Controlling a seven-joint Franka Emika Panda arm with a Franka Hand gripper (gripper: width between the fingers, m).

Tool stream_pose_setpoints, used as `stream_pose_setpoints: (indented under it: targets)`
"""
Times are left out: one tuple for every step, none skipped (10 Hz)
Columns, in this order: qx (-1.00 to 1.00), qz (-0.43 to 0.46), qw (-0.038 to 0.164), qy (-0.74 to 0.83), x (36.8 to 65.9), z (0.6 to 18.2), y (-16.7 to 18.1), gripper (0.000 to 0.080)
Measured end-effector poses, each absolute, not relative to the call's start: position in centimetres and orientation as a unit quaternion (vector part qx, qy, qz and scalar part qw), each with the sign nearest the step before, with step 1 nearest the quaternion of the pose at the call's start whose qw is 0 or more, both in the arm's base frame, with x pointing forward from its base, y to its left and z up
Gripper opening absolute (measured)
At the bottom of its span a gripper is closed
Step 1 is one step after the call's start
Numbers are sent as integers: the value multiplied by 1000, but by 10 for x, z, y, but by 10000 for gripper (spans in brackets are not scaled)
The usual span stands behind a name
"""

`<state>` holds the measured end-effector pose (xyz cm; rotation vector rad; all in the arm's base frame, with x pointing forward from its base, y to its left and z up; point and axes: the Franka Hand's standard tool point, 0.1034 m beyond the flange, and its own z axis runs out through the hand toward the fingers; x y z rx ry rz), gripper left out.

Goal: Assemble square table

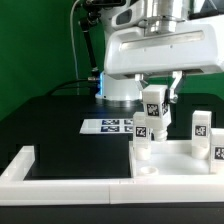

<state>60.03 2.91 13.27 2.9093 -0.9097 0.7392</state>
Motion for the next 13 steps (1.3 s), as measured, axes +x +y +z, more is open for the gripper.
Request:
stream_pose_setpoints:
  targets:
    - [928,235,2,-289,600,132,29,290]
    - [928,235,3,-290,599,130,28,290]
    - [927,249,9,-281,601,122,28,290]
    - [928,248,17,-278,602,112,29,291]
    - [927,251,20,-277,604,109,29,291]
    - [923,262,21,-281,608,107,27,290]
    - [924,261,26,-278,611,102,31,290]
    - [926,258,33,-273,616,102,33,290]
    - [926,250,35,-281,618,105,32,290]
    - [926,251,35,-279,618,105,32,290]
    - [927,250,36,-278,617,104,32,290]
    - [927,250,37,-278,617,103,32,290]
    - [928,250,44,-274,616,100,35,291]
